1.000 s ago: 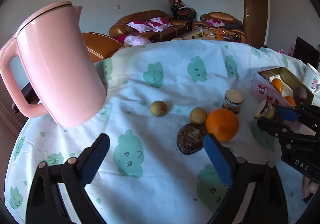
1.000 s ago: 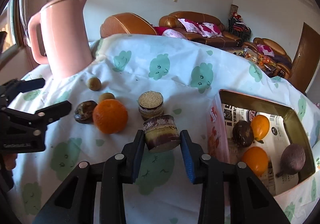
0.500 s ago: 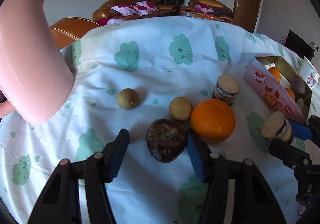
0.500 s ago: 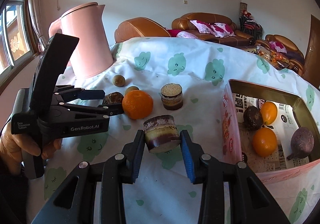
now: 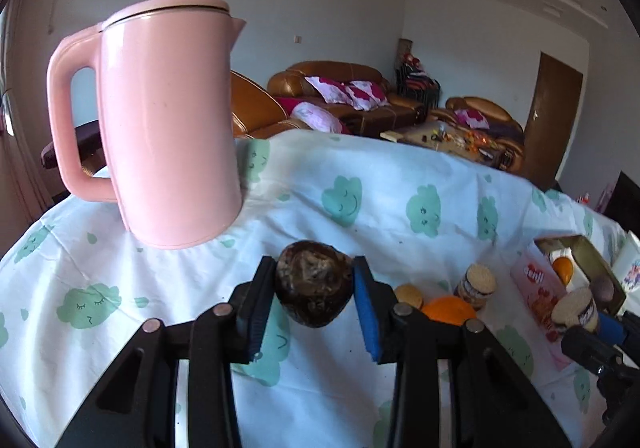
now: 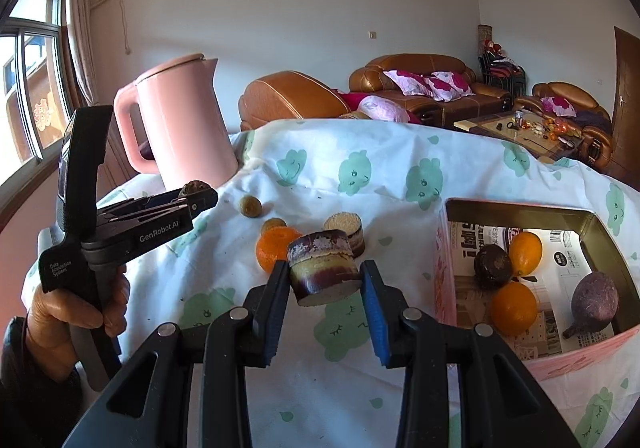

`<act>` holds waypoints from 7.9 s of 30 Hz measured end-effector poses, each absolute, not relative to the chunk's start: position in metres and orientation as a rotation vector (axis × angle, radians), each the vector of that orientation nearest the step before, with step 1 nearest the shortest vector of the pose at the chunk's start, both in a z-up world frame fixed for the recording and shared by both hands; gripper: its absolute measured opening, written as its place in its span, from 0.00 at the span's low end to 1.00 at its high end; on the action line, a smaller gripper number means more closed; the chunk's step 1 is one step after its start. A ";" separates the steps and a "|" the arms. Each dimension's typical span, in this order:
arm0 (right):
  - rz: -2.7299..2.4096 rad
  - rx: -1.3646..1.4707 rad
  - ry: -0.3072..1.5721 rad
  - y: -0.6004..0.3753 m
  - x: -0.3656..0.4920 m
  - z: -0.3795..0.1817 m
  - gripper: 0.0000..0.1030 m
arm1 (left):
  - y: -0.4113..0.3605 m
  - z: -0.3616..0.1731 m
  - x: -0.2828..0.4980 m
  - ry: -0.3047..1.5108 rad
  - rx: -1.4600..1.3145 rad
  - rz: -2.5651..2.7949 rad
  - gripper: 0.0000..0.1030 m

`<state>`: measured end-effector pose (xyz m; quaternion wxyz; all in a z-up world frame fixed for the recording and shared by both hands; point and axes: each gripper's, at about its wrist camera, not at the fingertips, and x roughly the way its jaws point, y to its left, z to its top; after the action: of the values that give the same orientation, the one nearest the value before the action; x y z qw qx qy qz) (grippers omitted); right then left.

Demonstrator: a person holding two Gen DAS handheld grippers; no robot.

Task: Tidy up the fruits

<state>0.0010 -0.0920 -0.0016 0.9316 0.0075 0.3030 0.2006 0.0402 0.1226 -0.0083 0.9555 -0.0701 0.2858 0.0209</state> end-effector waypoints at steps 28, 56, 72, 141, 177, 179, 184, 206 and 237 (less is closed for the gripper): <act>-0.050 0.106 0.443 -0.276 0.021 0.030 0.37 | -0.094 0.012 0.051 0.538 0.040 -0.267 0.39; 0.006 0.123 0.648 -0.283 0.066 -0.017 0.38 | -0.158 -0.021 0.065 0.659 0.141 -0.246 0.40; -0.030 0.185 0.439 -0.292 0.036 0.002 0.66 | -0.144 0.003 0.015 0.413 0.128 -0.147 1.00; 0.076 0.127 0.461 -0.103 0.012 0.005 0.99 | 0.116 0.001 0.052 0.478 0.010 0.255 1.00; 0.288 -0.007 0.646 -0.065 0.019 -0.012 0.48 | 0.105 -0.003 0.059 0.562 0.034 -0.041 1.00; 0.242 -0.017 0.612 -0.079 0.014 -0.008 0.48 | 0.094 -0.005 0.058 0.583 0.038 -0.115 0.98; 0.201 0.027 0.583 -0.104 0.014 -0.001 0.48 | 0.064 -0.015 0.062 0.650 0.066 -0.262 0.76; 0.222 0.051 0.575 -0.109 0.016 0.000 0.48 | 0.059 -0.030 0.074 0.711 0.024 -0.163 0.29; -0.013 -0.020 0.492 -0.207 0.028 0.016 0.48 | -0.085 0.007 0.053 0.539 0.008 -0.253 0.29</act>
<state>0.0281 -0.2075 0.0159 0.9698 -0.0101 0.2436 -0.0062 0.0527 -0.0853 0.0068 0.9559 0.0038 0.2657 -0.1248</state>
